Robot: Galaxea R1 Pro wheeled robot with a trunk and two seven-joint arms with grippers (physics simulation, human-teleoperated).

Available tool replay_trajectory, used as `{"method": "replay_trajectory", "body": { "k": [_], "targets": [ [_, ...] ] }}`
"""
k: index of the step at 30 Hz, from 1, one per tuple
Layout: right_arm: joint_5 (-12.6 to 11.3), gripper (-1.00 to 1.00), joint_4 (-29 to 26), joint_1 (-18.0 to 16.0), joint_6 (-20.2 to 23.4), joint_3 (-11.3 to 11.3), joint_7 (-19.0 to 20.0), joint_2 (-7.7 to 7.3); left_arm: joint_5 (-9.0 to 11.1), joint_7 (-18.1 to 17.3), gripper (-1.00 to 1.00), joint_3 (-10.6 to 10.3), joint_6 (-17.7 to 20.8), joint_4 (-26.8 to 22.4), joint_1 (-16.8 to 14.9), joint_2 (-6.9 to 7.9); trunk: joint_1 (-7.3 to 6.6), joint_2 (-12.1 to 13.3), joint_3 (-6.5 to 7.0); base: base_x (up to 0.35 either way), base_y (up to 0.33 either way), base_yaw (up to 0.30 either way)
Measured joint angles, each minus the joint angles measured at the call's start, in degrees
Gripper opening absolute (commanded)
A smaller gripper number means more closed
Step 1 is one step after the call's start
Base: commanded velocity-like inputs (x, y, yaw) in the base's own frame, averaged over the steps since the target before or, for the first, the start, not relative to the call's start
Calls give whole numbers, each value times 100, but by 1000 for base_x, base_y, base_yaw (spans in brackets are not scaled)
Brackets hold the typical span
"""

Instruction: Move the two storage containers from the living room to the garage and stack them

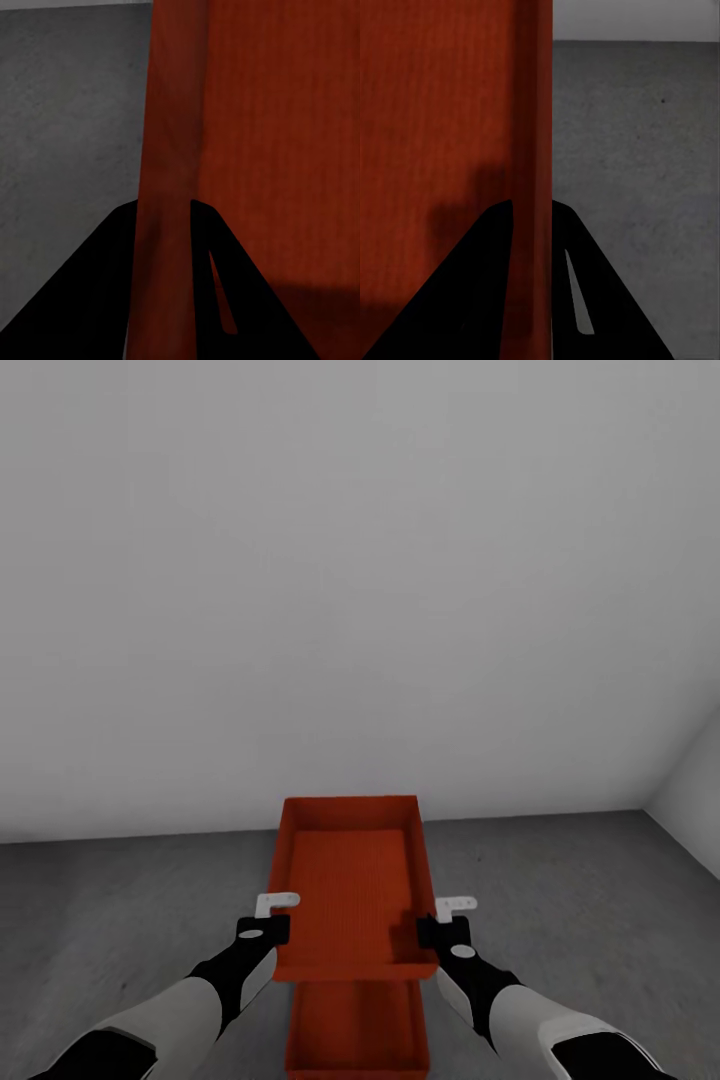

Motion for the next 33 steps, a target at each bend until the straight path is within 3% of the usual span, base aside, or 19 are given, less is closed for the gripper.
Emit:
{"method": "replay_trajectory", "body": {
  "k": [17, 33],
  "targets": [
    [7, -100, 55, 0, 0, -49, 28, -6, -1, 23, -100, -19, 46, 15, 0, -11, 0, 0, -1, 0, 0, 0],
    [-3, -100, 45, -1, 6, -36, 24, -6, 2, 26, -100, -20, 50, 6, 0, -11, 351, -641, -288, 0, 0, 0]
  ]
}}
